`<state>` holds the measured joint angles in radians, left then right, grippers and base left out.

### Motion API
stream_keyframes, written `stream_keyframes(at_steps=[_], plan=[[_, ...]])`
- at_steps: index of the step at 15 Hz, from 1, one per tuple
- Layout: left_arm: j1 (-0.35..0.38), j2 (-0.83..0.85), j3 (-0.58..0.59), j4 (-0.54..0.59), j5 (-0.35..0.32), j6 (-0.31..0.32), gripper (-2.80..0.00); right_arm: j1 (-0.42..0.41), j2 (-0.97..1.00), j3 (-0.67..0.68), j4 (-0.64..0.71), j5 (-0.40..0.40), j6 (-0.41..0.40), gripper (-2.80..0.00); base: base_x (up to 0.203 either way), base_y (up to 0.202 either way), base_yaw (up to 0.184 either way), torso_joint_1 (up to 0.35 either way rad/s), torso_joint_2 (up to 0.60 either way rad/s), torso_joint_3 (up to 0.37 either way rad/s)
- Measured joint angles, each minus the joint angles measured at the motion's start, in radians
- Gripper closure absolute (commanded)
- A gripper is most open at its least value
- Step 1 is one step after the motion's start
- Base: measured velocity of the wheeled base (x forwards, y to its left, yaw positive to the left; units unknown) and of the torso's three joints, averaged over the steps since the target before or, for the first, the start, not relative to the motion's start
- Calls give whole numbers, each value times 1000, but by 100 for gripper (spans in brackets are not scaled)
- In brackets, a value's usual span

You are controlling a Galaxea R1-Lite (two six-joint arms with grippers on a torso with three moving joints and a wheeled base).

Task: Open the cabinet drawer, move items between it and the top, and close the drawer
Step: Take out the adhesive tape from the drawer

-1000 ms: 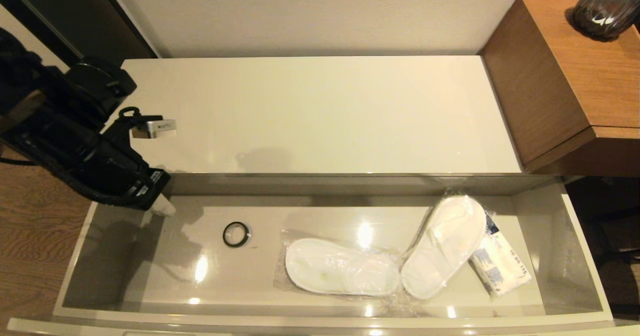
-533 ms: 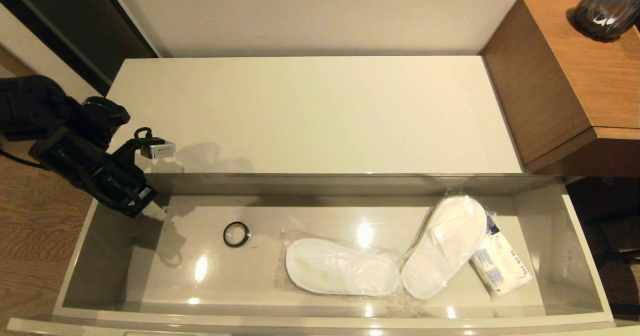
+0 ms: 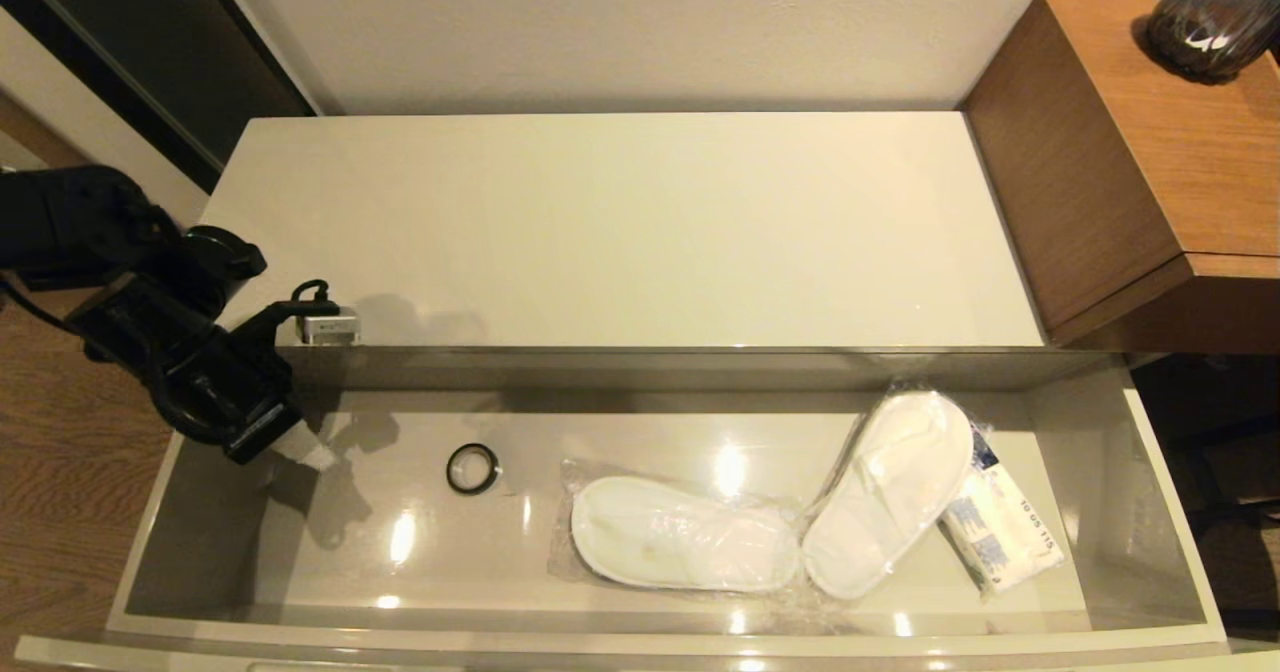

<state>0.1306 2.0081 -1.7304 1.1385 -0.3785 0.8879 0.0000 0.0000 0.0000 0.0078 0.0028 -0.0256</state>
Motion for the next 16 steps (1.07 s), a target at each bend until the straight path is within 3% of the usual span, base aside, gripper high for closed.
stream_keyframes(at_steps=[6, 11, 16], plan=[[-37, -90, 84, -28, -100, -9, 0, 0, 0, 0, 0, 0, 0, 0, 0, 0, 0, 0, 0, 0], [-40, -286, 289, -37, -105, 3, 0, 0, 0, 0, 0, 0, 1, 0, 0, 0, 0, 0, 0, 0], [-60, -264, 307, -113, -101, -10, 0, 0, 0, 0, 0, 0, 0, 0, 0, 0, 0, 0, 0, 0]])
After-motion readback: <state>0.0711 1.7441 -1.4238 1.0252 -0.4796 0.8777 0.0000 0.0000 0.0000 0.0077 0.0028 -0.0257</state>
